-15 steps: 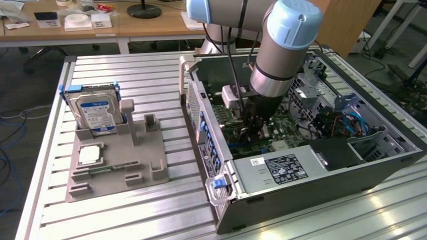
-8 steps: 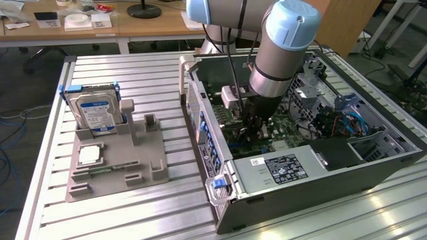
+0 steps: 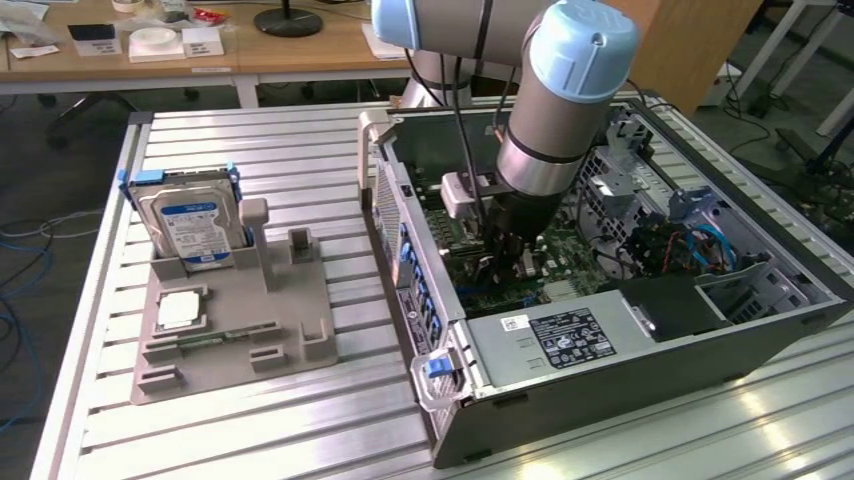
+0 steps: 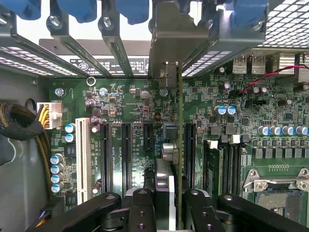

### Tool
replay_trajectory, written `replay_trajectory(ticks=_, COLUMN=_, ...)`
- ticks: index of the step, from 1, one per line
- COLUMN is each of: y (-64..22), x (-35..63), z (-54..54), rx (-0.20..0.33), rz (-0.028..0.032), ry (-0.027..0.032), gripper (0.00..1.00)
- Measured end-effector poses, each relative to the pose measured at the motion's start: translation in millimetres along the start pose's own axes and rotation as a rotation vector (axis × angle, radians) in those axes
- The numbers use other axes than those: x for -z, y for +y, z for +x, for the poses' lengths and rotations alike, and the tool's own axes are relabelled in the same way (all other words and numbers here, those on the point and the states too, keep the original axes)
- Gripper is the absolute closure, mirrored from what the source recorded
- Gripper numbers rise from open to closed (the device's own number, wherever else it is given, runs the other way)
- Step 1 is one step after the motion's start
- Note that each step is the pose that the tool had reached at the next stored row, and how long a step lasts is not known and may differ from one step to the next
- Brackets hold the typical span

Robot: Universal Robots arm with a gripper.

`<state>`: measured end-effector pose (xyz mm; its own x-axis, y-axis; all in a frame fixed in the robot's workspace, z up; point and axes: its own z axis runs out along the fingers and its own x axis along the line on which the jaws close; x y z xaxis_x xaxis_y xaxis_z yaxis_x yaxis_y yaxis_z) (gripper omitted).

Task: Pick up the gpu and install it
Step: 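Insert the gpu into the slot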

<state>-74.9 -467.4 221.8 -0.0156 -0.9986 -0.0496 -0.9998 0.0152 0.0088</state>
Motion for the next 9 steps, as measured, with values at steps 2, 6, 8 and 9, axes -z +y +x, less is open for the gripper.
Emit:
replay_trajectory(ticks=2, y=0.0, x=-0.1, z=-0.1, rx=0.000, rz=0.0001, ry=-0.0002, gripper=0.72)
replay_trajectory(ticks=6, y=0.0, x=0.0, z=-0.9, rx=0.000, rz=0.0000, ry=0.0000, gripper=0.72)
replay_trajectory(ticks=8, y=0.0, x=0.0, z=-1.1, rx=0.000, rz=0.0001, ry=-0.0001, gripper=0.72)
replay_trajectory(ticks=9, y=0.1, x=0.0, z=-1.1, rx=0.000, rz=0.0000, ry=0.0001, gripper=0.72)
